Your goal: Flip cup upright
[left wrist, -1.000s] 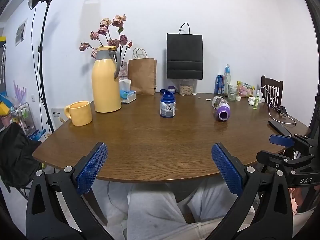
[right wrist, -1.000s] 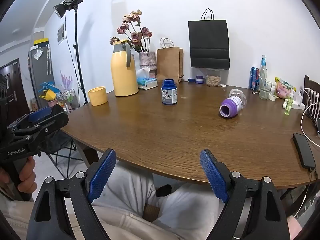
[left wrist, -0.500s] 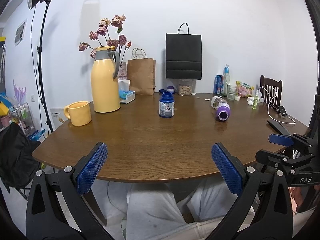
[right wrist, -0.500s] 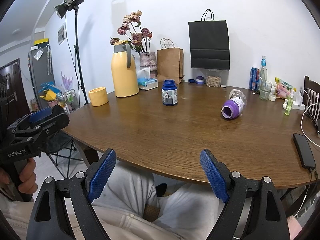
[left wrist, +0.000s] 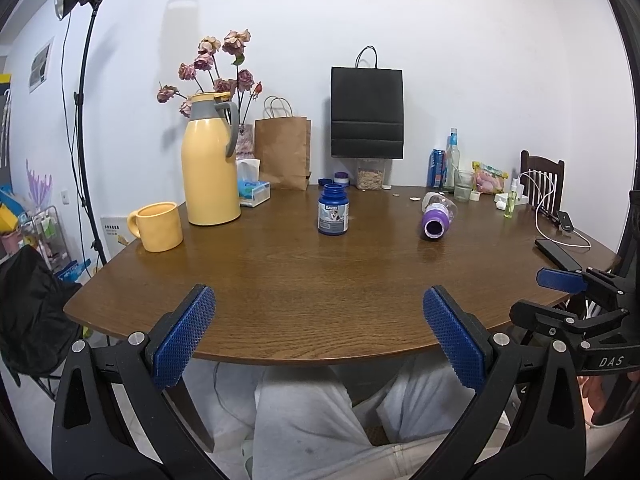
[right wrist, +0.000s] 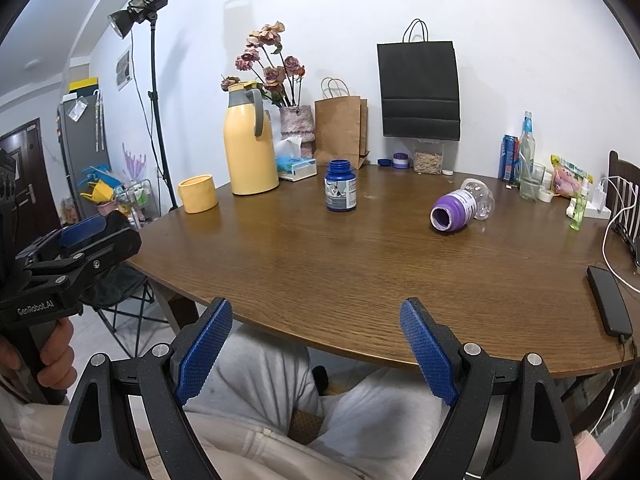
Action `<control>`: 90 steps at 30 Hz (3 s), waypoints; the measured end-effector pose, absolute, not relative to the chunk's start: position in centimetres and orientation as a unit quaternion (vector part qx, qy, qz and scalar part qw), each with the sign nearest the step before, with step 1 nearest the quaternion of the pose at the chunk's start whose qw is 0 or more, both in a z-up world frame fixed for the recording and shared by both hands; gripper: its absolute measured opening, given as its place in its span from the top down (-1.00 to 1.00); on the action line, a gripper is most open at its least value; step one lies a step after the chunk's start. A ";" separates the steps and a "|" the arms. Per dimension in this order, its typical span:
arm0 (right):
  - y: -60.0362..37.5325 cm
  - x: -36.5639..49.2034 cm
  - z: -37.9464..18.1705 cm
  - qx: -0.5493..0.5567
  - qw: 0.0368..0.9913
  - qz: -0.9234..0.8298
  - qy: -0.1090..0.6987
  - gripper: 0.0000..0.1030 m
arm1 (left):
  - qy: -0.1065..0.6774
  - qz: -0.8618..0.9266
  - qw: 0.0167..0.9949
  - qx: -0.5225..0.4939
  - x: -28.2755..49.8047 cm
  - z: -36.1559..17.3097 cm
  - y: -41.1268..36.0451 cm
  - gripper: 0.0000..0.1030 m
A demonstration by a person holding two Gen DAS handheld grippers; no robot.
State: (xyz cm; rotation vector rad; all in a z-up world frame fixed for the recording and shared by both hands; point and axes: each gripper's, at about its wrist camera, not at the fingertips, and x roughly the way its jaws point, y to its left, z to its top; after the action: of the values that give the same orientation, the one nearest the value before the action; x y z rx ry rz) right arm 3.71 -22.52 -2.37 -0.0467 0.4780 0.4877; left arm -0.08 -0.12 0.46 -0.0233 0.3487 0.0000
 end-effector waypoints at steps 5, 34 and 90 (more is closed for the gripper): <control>-22.5 3.8 -2.2 -0.023 0.942 0.239 0.233 -0.74 | 0.173 0.000 0.985 -0.011 -0.1 0.4 -0.1 -1.00; -22.8 3.5 -2.3 -0.026 0.945 0.237 0.226 -0.74 | 0.167 0.001 0.986 -0.012 -0.2 0.4 -0.3 -1.00; -28.9 37.2 -4.6 0.119 0.930 0.045 0.346 -0.74 | 0.292 -0.035 0.954 -0.052 30.2 -3.5 0.3 -1.00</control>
State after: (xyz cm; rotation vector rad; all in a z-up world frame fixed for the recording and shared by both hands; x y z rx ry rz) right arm 37.22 -28.87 -4.59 0.2448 0.7083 0.0922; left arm 30.17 0.26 -3.49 -0.1056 0.5931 -0.0703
